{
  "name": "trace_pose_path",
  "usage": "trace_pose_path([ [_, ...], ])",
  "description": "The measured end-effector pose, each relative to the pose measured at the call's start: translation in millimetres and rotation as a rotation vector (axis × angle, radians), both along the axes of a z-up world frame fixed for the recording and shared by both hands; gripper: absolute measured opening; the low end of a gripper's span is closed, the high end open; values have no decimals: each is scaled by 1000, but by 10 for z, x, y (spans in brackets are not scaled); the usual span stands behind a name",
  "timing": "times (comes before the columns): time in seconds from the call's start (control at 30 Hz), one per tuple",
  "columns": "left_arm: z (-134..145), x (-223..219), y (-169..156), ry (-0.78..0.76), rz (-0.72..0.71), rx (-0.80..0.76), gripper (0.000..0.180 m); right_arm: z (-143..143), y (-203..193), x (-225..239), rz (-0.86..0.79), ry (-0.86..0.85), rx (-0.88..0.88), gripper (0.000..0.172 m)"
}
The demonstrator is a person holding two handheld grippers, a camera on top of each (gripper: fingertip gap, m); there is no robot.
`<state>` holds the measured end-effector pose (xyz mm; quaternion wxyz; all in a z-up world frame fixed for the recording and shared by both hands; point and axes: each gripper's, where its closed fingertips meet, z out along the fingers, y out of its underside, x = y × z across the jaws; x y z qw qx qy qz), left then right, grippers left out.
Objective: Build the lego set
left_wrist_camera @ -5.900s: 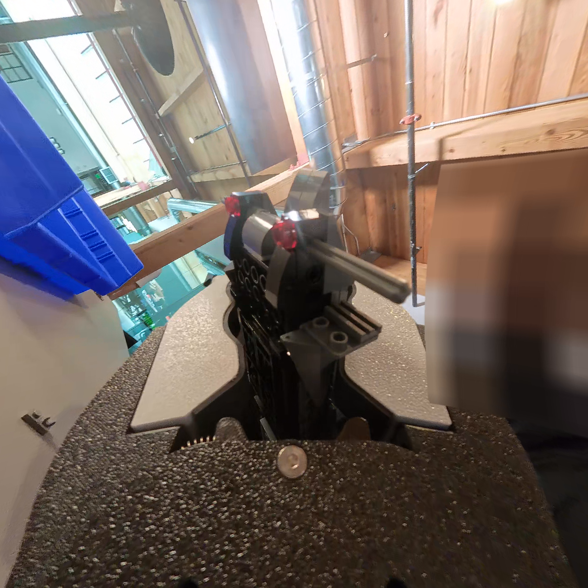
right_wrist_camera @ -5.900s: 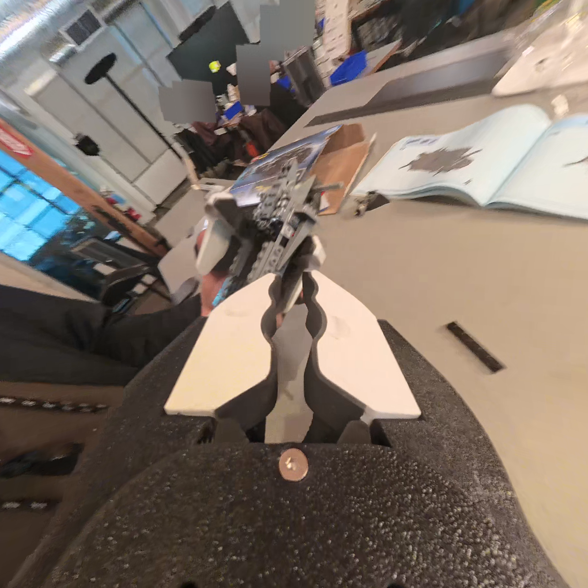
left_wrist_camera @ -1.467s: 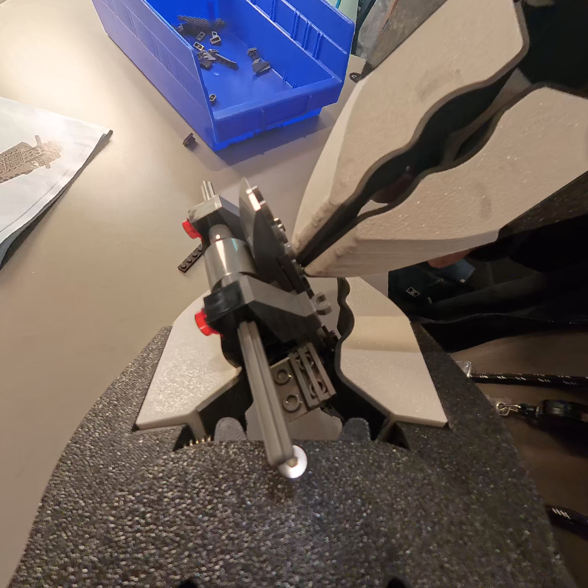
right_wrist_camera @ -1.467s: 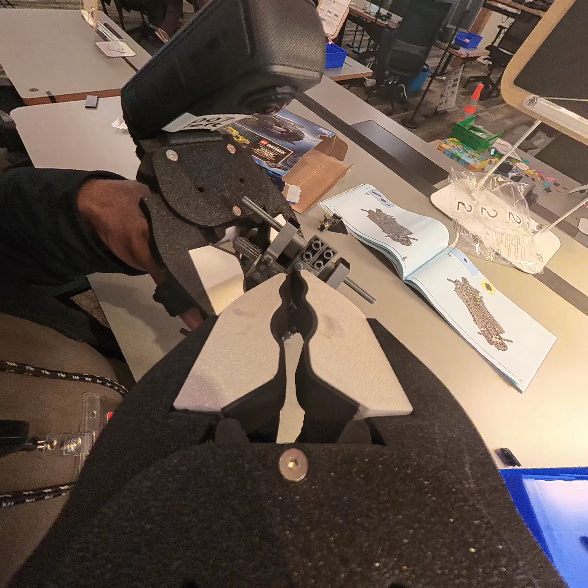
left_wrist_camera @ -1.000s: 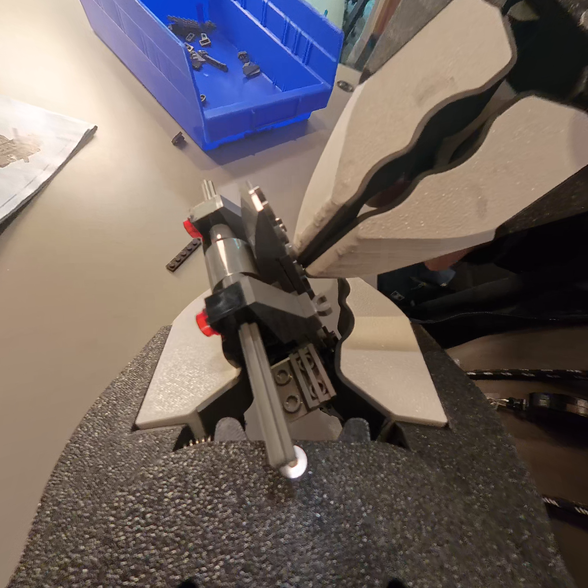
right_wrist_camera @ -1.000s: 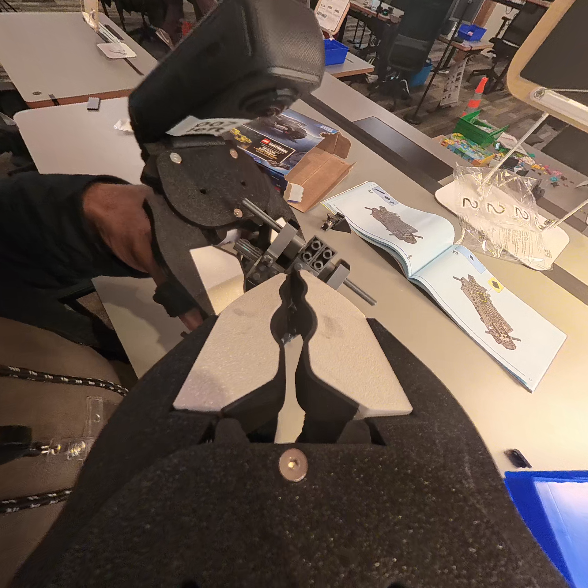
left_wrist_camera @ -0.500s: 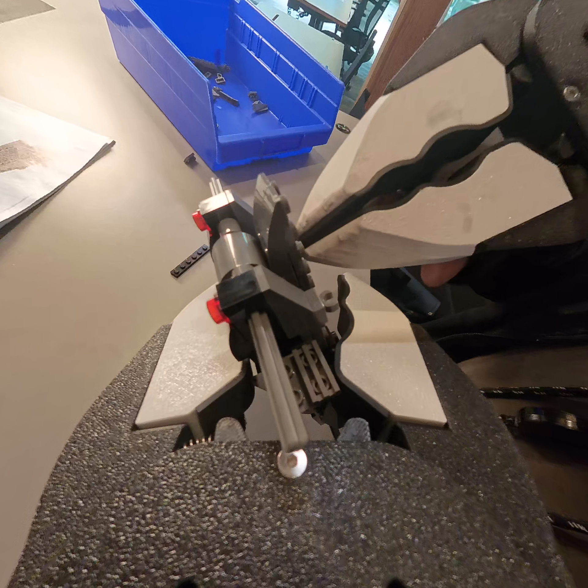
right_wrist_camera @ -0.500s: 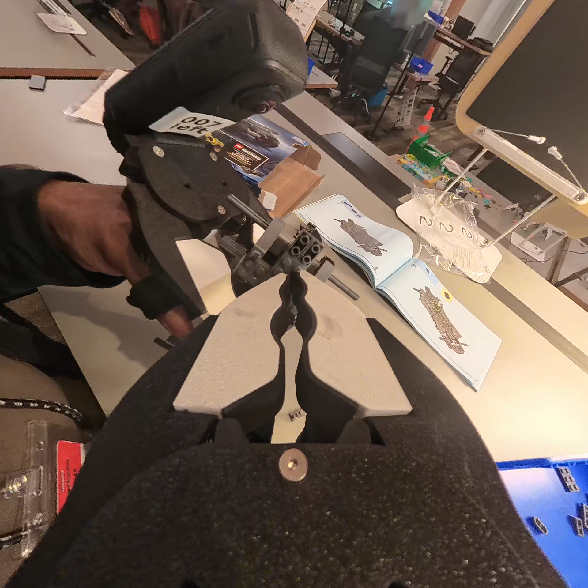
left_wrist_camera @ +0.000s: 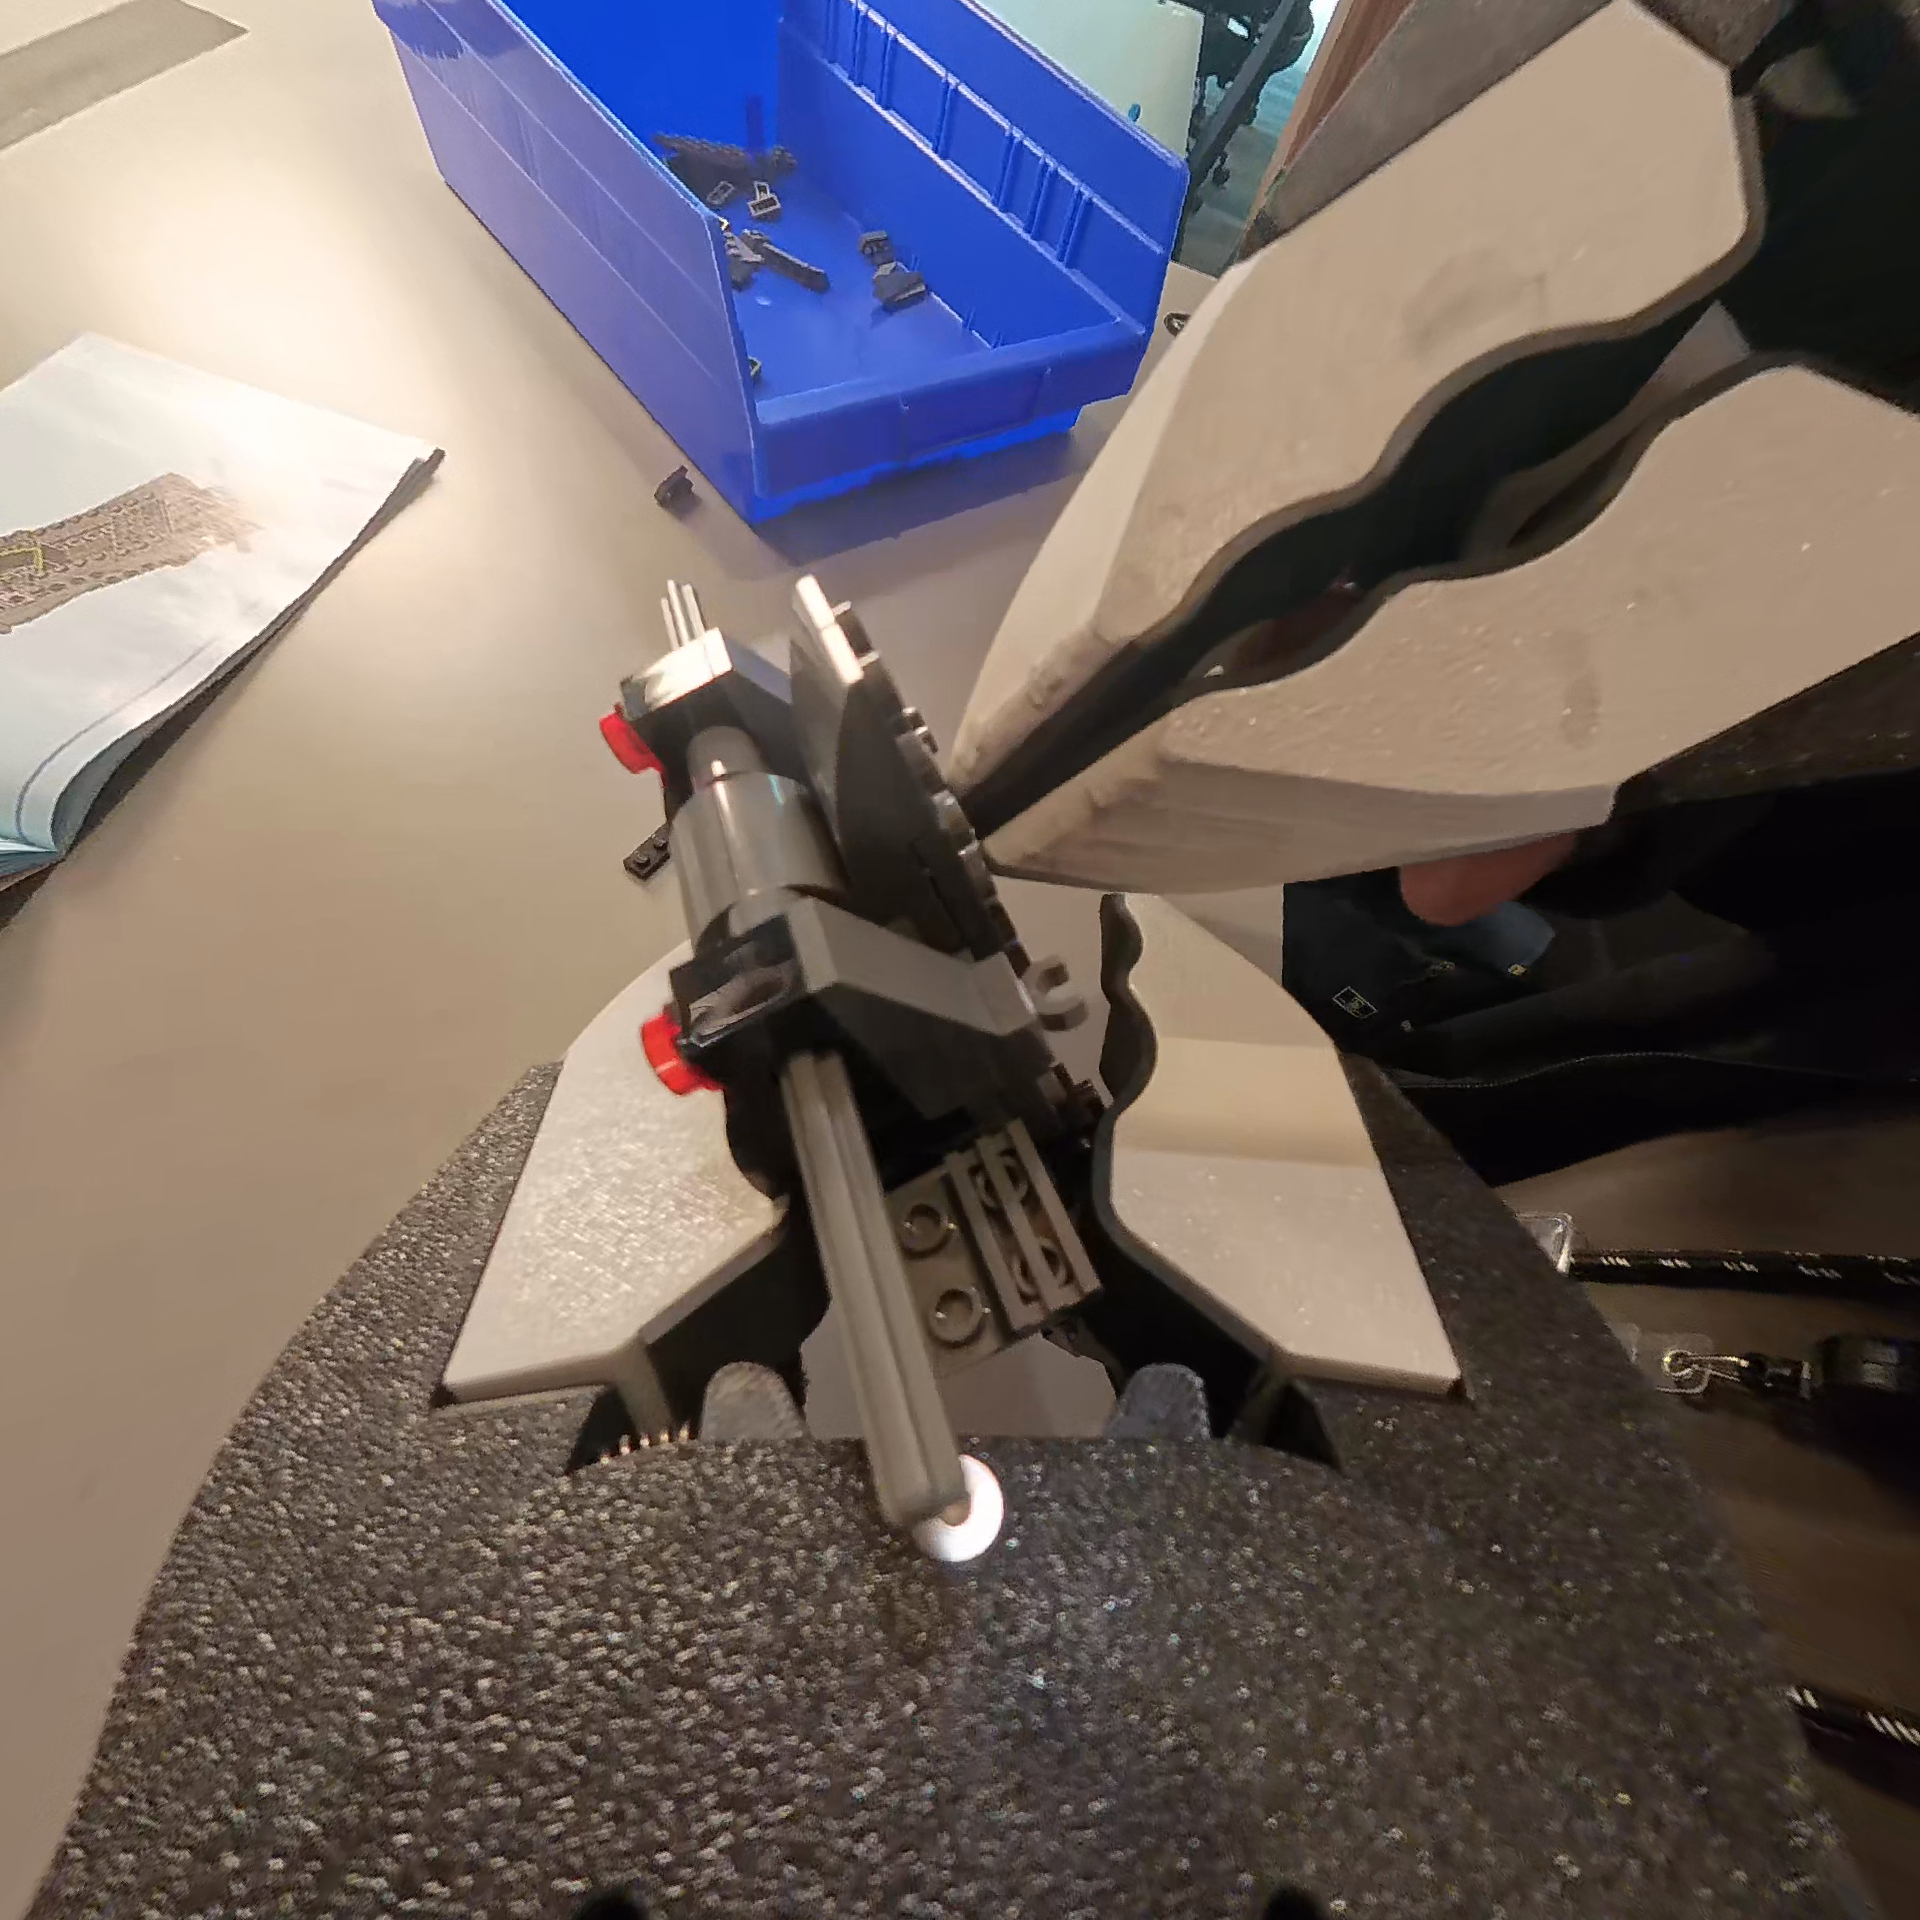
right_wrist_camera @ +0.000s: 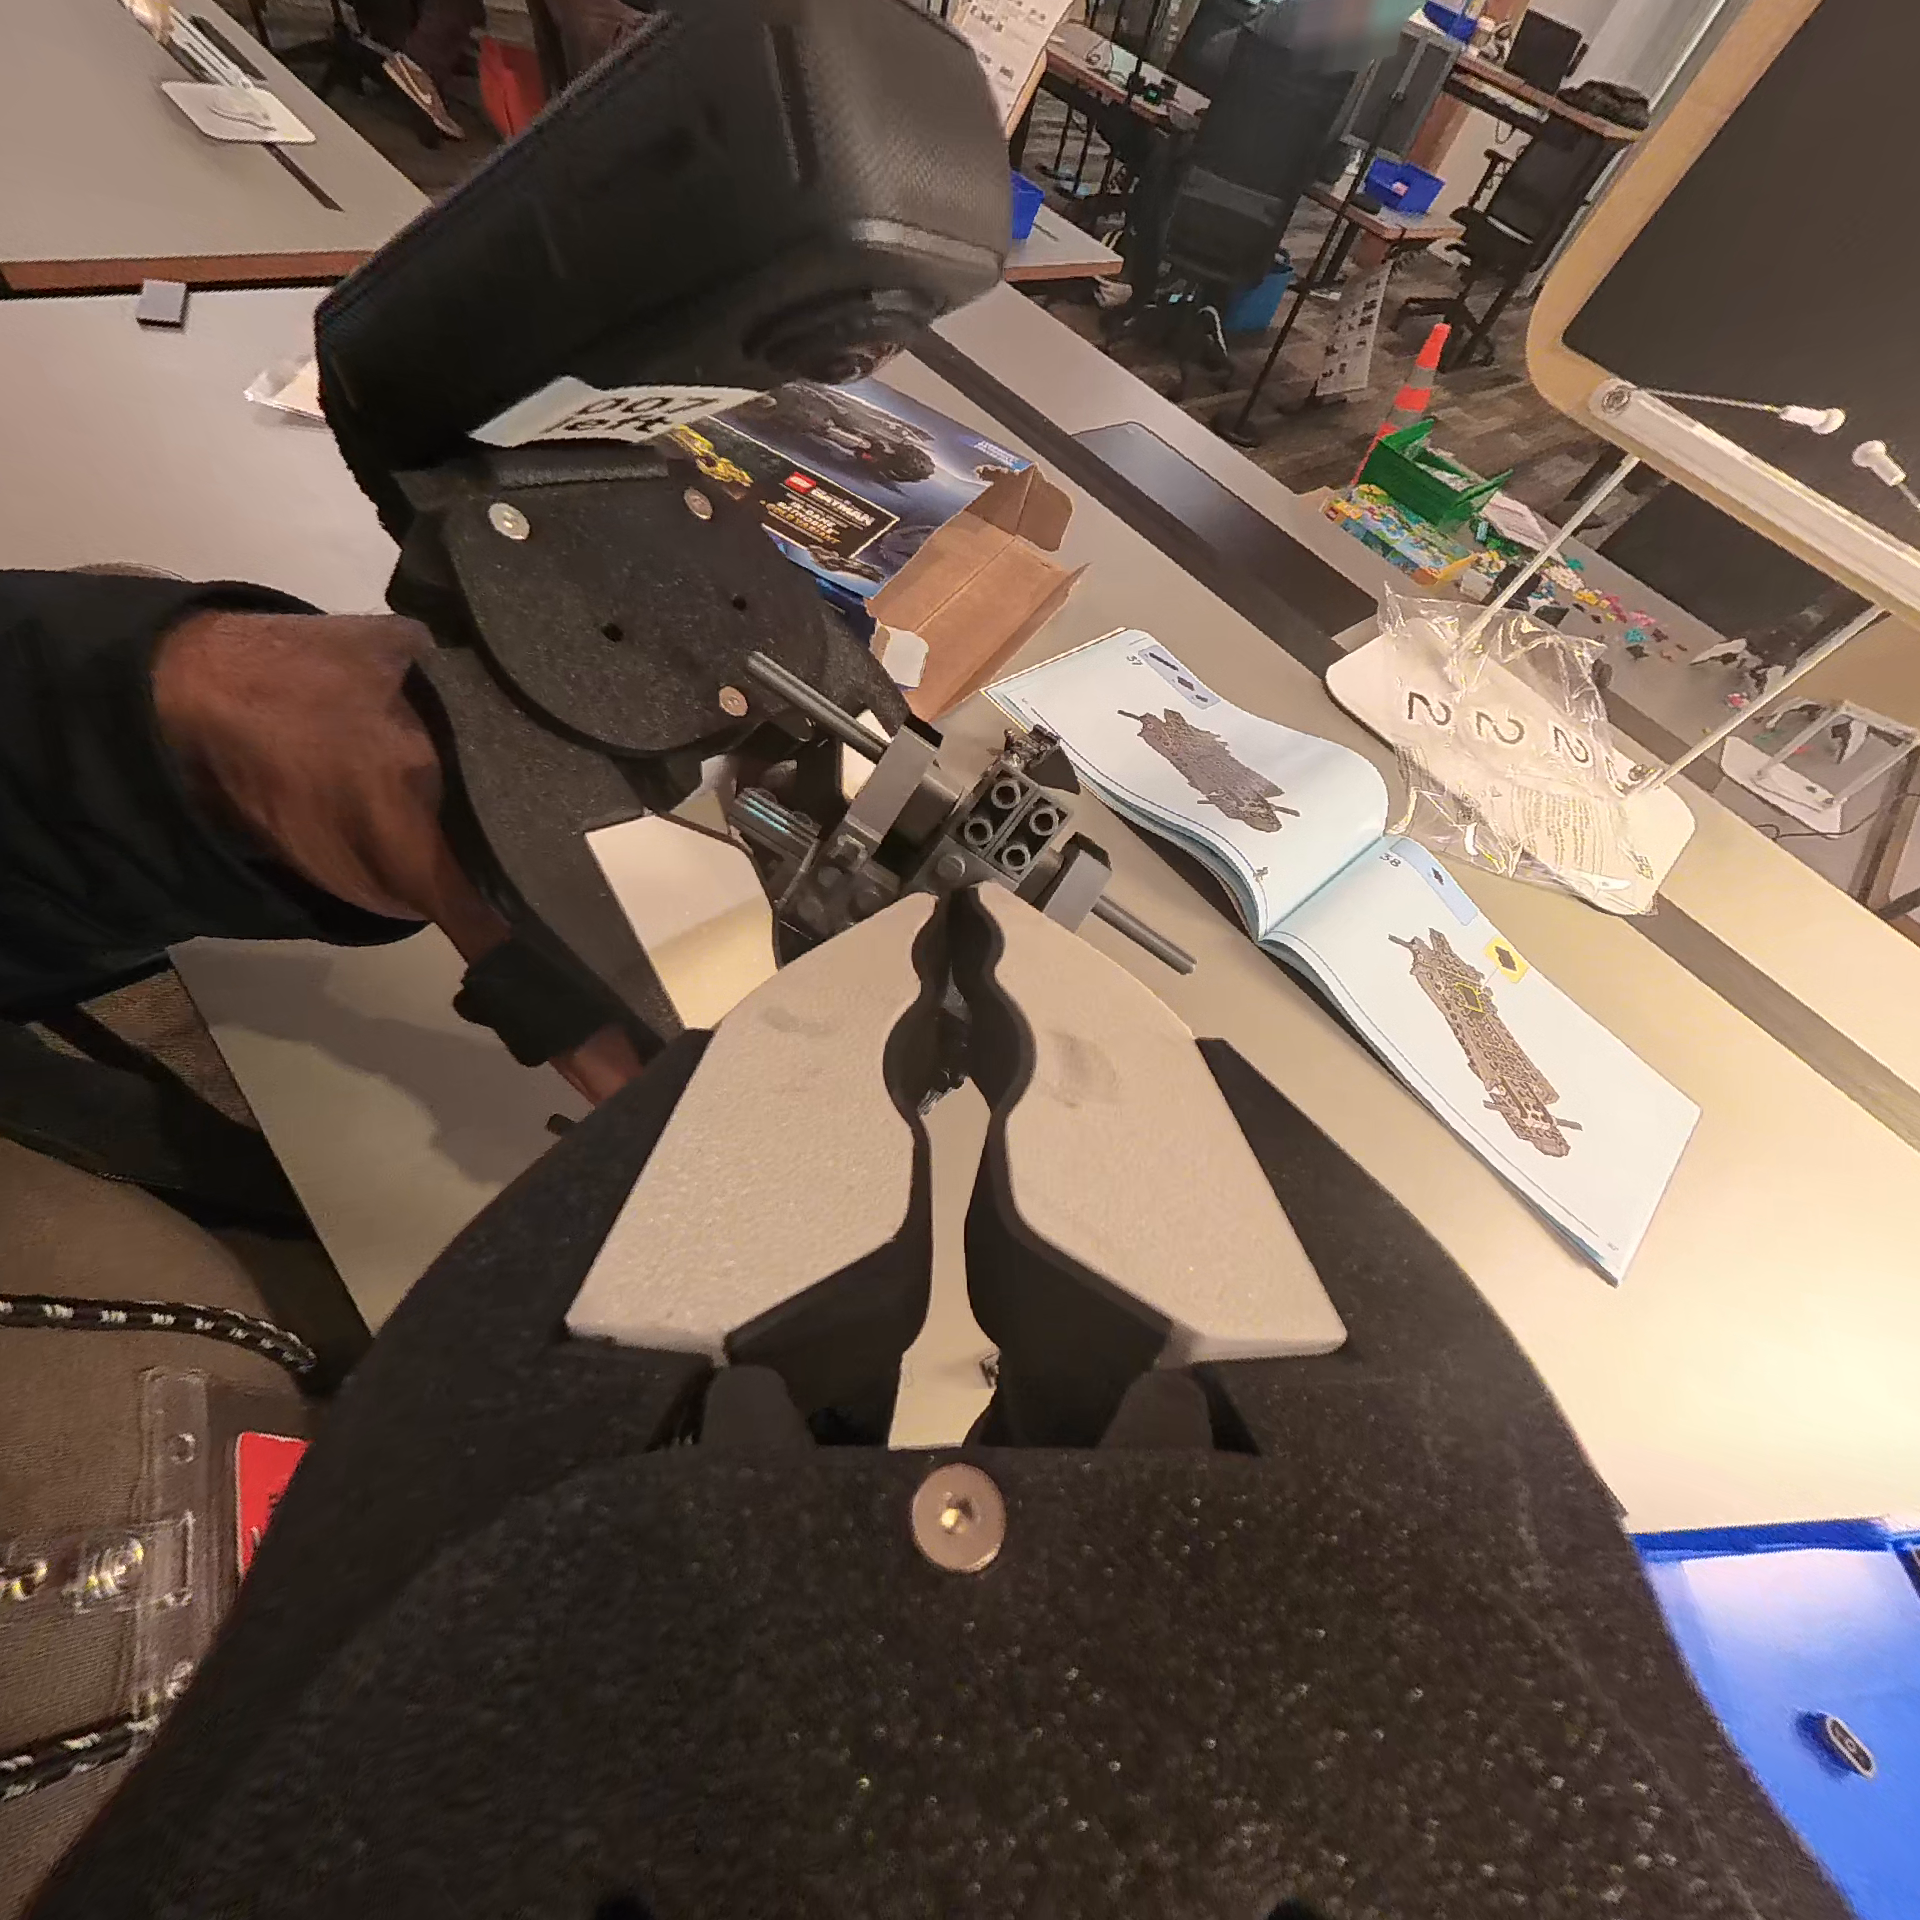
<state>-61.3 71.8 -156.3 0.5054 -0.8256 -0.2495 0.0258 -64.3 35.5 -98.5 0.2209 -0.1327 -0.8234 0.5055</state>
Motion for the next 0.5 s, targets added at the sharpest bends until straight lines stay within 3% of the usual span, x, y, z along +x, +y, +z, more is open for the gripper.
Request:
trace_pose_path([
  [0.5,-63,-9,-47,11,7,-60,55,-51,-27,16,2,-32,-9,0],
])
